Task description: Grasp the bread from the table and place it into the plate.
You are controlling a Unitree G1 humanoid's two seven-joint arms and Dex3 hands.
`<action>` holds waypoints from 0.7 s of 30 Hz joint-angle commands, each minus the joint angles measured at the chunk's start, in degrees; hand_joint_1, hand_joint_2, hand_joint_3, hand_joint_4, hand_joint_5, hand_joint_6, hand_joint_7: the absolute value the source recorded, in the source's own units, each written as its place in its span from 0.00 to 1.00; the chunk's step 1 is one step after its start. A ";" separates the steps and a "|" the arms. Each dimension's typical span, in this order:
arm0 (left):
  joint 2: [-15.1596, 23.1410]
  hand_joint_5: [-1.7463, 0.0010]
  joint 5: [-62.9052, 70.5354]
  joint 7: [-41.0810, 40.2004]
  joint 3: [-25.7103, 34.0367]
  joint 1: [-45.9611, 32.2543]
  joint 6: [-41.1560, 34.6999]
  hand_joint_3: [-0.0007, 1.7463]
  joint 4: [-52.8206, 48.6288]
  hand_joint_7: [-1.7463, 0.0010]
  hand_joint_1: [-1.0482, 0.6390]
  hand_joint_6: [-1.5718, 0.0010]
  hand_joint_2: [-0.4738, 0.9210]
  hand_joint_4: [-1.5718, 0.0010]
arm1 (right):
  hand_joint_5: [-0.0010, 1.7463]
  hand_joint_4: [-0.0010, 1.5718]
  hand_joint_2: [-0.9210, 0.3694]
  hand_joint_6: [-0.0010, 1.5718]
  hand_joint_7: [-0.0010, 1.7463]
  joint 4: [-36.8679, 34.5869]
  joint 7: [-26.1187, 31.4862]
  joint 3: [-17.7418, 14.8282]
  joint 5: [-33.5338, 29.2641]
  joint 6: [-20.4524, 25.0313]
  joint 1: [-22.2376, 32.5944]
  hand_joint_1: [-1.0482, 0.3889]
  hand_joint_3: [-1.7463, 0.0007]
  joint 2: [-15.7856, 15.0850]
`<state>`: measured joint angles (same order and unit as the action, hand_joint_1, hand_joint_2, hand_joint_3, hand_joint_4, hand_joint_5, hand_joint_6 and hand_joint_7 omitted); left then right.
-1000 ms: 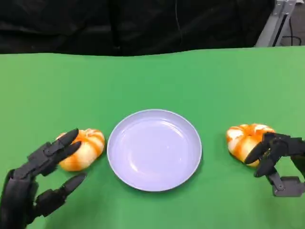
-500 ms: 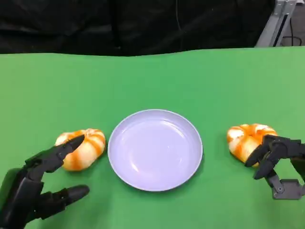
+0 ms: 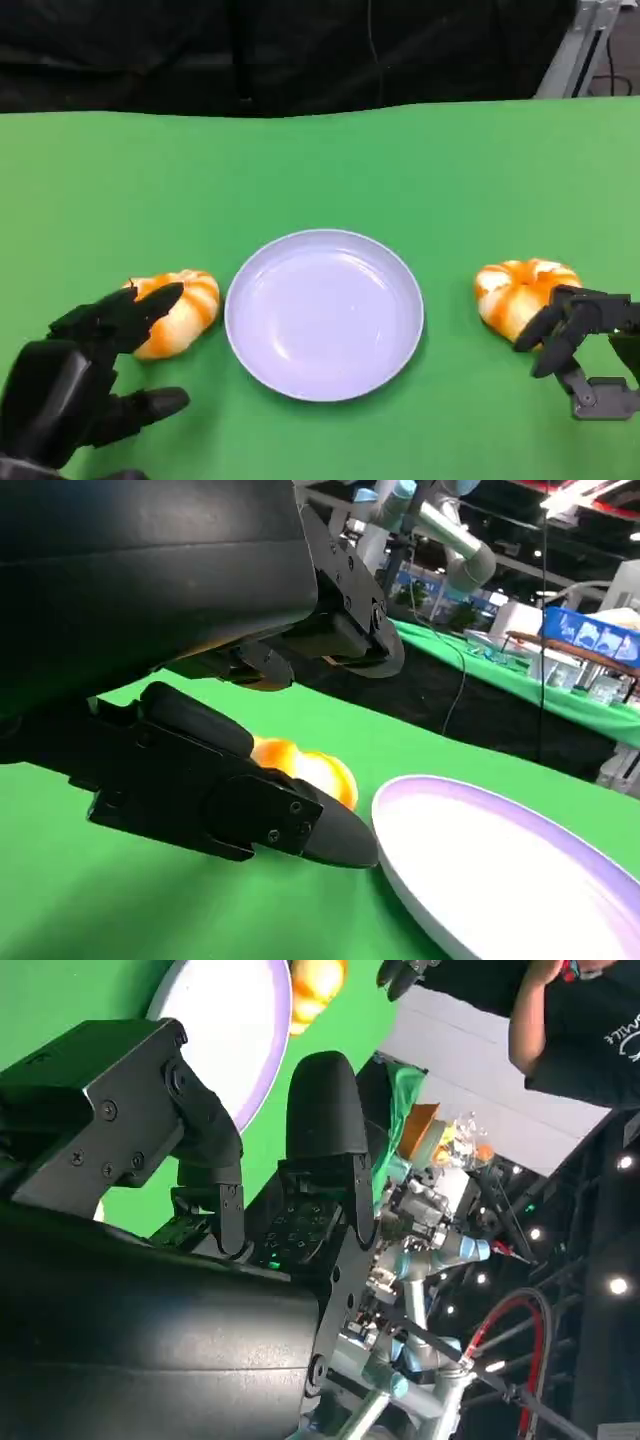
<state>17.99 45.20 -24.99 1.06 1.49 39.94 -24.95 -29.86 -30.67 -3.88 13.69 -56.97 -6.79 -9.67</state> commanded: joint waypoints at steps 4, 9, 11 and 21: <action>3.26 1.00 -0.33 -1.22 -4.25 5.38 -6.95 0.08 -2.92 1.00 0.21 0.73 1.00 0.75 | 0.70 0.65 0.33 0.65 0.60 -1.34 -0.61 -0.44 1.15 -1.06 -0.93 0.91 0.33 -0.77; 4.88 1.00 -2.60 0.53 -5.93 10.02 -8.71 0.09 -5.72 1.00 0.20 0.74 1.00 0.75 | 0.70 0.65 0.34 0.66 0.60 -2.44 -0.39 -0.56 0.52 -2.06 -1.48 0.90 0.33 -0.65; 5.26 1.00 -3.27 0.58 -6.52 10.73 -8.84 0.10 -6.40 1.00 0.20 0.74 1.00 0.75 | 0.70 0.65 0.34 0.66 0.60 -2.83 -0.43 -0.56 0.53 -2.35 -1.62 0.90 0.33 -0.67; 6.11 1.00 -5.57 1.74 -9.63 16.38 -10.27 0.11 -12.34 1.00 0.20 0.74 1.00 0.74 | 0.70 0.66 0.34 0.66 0.60 -3.09 -0.40 -0.37 0.80 -2.55 -1.80 0.90 0.33 -0.55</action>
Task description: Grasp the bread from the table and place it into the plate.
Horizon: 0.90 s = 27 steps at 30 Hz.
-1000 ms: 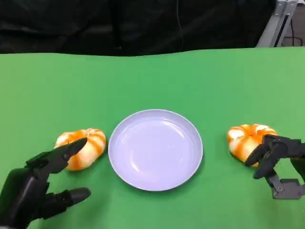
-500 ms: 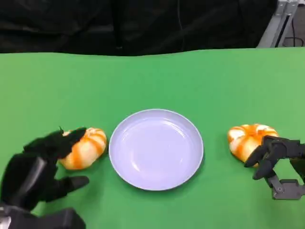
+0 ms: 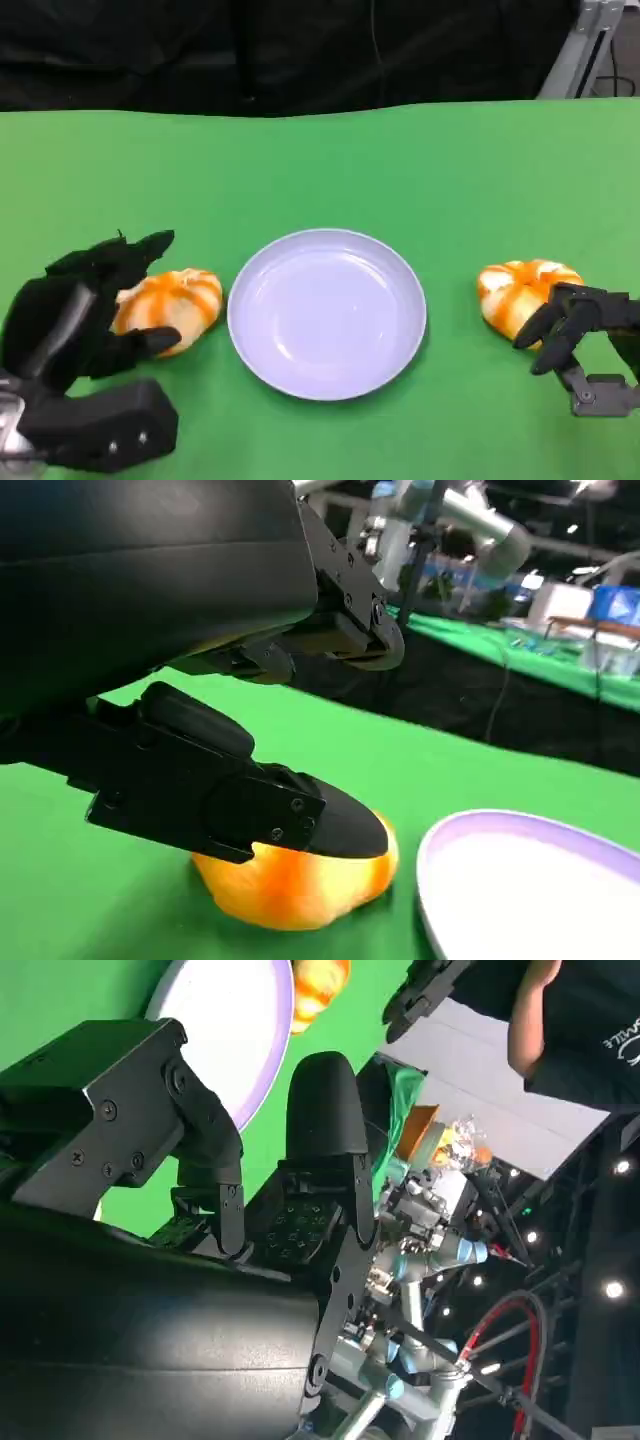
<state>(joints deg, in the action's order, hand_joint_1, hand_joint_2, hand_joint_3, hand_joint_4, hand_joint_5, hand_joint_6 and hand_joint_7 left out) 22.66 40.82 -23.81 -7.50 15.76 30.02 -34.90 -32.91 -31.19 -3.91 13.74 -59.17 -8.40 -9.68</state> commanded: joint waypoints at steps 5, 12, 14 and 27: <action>1.54 1.00 -2.13 0.35 -2.59 3.57 -0.11 0.11 -4.99 1.00 0.21 0.74 1.00 0.74 | 0.71 0.66 0.34 0.66 0.60 0.25 0.16 -0.26 0.92 0.19 -0.09 0.90 0.33 -0.44; 1.73 1.00 -2.72 0.09 -3.81 4.04 -0.25 0.11 -5.97 1.00 0.21 0.75 1.00 0.74 | 0.71 0.65 0.33 0.66 0.60 1.08 0.45 -0.31 0.84 1.03 0.27 0.90 0.33 -0.36; 1.84 1.00 -2.93 -0.02 -4.07 4.10 -0.27 0.11 -6.04 1.00 0.21 0.75 1.00 0.74 | 0.71 0.65 0.33 0.66 0.60 1.11 0.45 -0.32 0.83 1.05 0.28 0.90 0.33 -0.36; 0.26 1.00 -3.73 -0.22 -7.79 4.97 1.16 0.10 -11.42 1.00 0.20 0.74 1.00 0.73 | 0.71 0.64 0.33 0.65 0.60 1.60 0.86 -0.41 0.24 0.53 0.55 0.91 0.33 -0.76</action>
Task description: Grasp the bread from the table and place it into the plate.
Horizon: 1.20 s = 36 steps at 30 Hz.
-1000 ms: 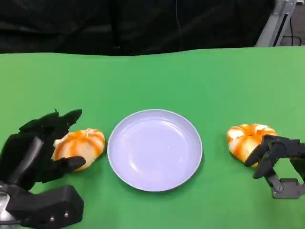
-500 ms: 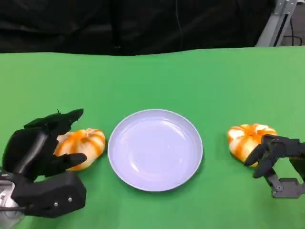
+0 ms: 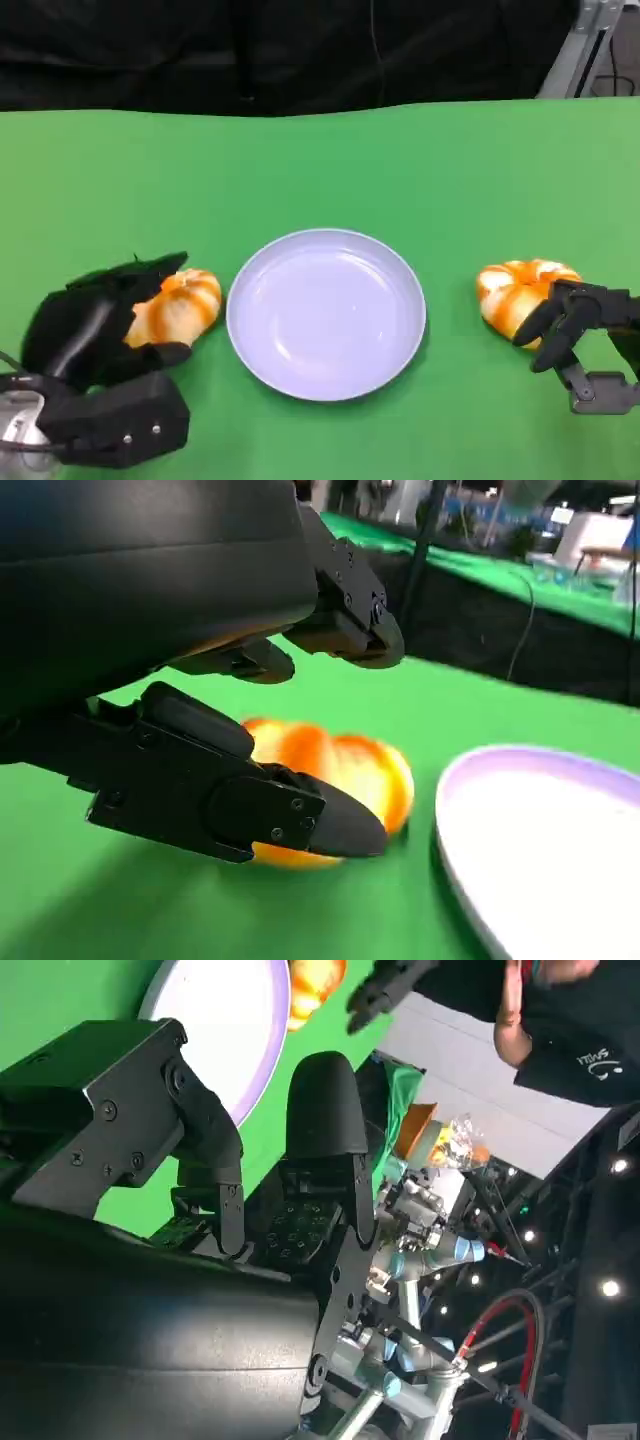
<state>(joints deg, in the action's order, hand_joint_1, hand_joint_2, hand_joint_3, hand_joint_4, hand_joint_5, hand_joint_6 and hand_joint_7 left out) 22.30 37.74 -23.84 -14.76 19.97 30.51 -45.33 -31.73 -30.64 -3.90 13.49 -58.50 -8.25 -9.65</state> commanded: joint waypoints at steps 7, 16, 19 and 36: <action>0.54 1.00 -0.92 -0.13 -1.15 1.19 0.97 0.10 -2.21 1.00 0.20 0.74 1.00 0.73 | 0.71 0.65 0.32 0.65 0.59 0.57 0.52 -0.45 0.36 -0.09 0.47 0.91 0.34 -0.70; -0.04 1.00 -1.21 0.40 -2.07 3.14 1.21 0.09 -6.54 1.00 0.20 0.73 1.00 0.73 | 0.70 0.65 0.31 0.66 0.59 0.94 0.84 -0.33 0.26 0.06 0.69 0.91 0.34 -0.83; -0.15 1.00 -1.01 0.26 -2.41 4.22 1.11 0.09 -8.58 1.00 0.20 0.73 1.00 0.73 | 0.70 0.65 0.31 0.66 0.59 1.02 1.00 -0.39 0.14 -0.09 0.74 0.91 0.35 -0.77; -0.86 1.00 -0.40 -0.93 -4.80 8.62 0.72 0.09 -17.34 0.99 0.21 0.71 1.00 0.73 | 0.70 0.65 0.31 0.66 0.59 1.27 1.37 -0.45 -0.36 -0.07 0.78 0.91 0.36 -0.91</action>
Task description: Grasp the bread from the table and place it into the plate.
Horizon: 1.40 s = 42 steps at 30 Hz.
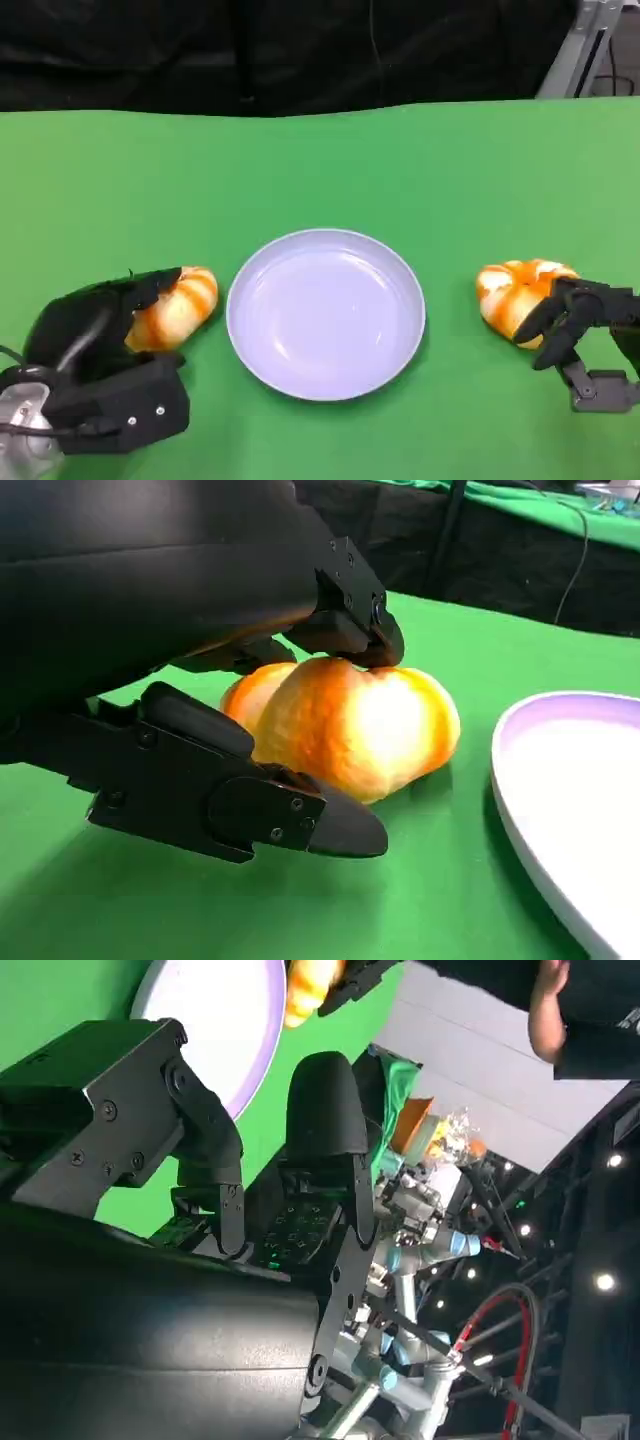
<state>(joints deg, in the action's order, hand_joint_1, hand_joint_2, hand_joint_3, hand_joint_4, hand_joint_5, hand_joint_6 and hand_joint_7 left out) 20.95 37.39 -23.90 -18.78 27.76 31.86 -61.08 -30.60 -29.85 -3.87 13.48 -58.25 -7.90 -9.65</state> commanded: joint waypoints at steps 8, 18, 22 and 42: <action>0.41 1.00 -0.36 -1.23 -1.56 1.41 -0.69 0.08 -2.46 0.99 0.22 0.71 1.00 0.73 | 0.70 0.65 0.31 0.66 0.59 0.19 0.35 -0.36 0.28 -0.05 0.42 0.91 0.35 -0.73; 0.49 1.00 -0.31 -0.53 -2.73 1.88 0.19 0.01 -3.29 1.00 0.53 0.70 0.98 0.71 | 0.70 0.65 0.32 0.66 0.59 1.25 1.03 -0.40 -0.65 0.54 0.70 0.91 0.34 -0.77; 0.52 1.00 -0.27 -0.03 -2.90 1.82 -0.04 0.01 -3.12 1.00 0.60 0.70 0.98 0.71 | 0.71 0.66 0.33 0.66 0.59 1.50 1.24 -0.39 -0.89 0.69 0.69 0.91 0.32 -0.80; -1.15 0.28 -1.03 -3.82 -3.39 2.56 0.18 0.15 -5.38 0.65 0.57 0.49 1.00 0.71 | 0.70 0.65 0.32 0.66 0.59 1.15 1.12 -0.54 -0.68 0.75 0.62 0.89 0.33 -0.83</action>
<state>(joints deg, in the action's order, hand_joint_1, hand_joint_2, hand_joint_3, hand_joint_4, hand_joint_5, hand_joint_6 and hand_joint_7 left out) 19.62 36.24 -27.76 -21.65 30.57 32.23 -65.48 -29.82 -29.34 -3.88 12.64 -57.27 -7.83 -9.65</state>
